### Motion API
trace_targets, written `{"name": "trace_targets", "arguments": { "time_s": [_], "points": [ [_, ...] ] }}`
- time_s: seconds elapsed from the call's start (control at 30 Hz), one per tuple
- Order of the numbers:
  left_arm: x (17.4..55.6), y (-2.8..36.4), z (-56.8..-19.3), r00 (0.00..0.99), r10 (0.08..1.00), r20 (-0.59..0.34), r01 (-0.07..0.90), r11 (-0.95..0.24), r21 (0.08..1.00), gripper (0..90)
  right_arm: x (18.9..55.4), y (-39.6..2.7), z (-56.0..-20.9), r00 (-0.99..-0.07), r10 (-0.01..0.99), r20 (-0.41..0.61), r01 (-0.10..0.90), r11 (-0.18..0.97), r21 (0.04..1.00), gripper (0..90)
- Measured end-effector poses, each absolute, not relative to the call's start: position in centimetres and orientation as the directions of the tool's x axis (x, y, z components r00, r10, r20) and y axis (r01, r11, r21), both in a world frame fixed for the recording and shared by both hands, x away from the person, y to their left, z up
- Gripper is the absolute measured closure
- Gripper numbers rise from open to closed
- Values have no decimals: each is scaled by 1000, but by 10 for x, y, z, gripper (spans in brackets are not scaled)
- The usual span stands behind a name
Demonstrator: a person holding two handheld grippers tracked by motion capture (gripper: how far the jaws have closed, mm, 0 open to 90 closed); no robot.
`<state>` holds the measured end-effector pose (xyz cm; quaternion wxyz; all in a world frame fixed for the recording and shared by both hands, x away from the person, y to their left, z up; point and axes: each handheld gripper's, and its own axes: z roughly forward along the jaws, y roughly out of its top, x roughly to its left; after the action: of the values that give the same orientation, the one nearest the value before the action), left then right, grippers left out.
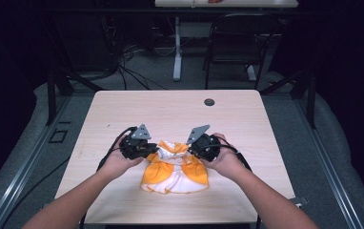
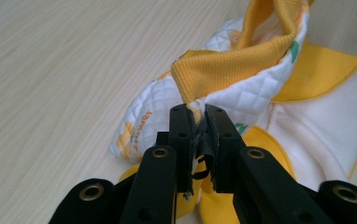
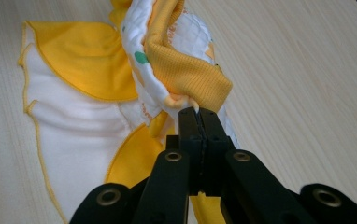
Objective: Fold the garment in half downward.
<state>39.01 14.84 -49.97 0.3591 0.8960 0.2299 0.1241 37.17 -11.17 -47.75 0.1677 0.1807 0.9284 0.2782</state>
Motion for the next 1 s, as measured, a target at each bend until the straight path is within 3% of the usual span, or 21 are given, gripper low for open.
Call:
{"name": "trace_targets", "arguments": {
  "time_s": [1.0],
  "points": [
    [362, 153, -528, 890, 456, 14, 322, -650, 689, 810, 340, -118, -511, -900, 410, -145, 256, 768, 587, 896]
  ]
}}
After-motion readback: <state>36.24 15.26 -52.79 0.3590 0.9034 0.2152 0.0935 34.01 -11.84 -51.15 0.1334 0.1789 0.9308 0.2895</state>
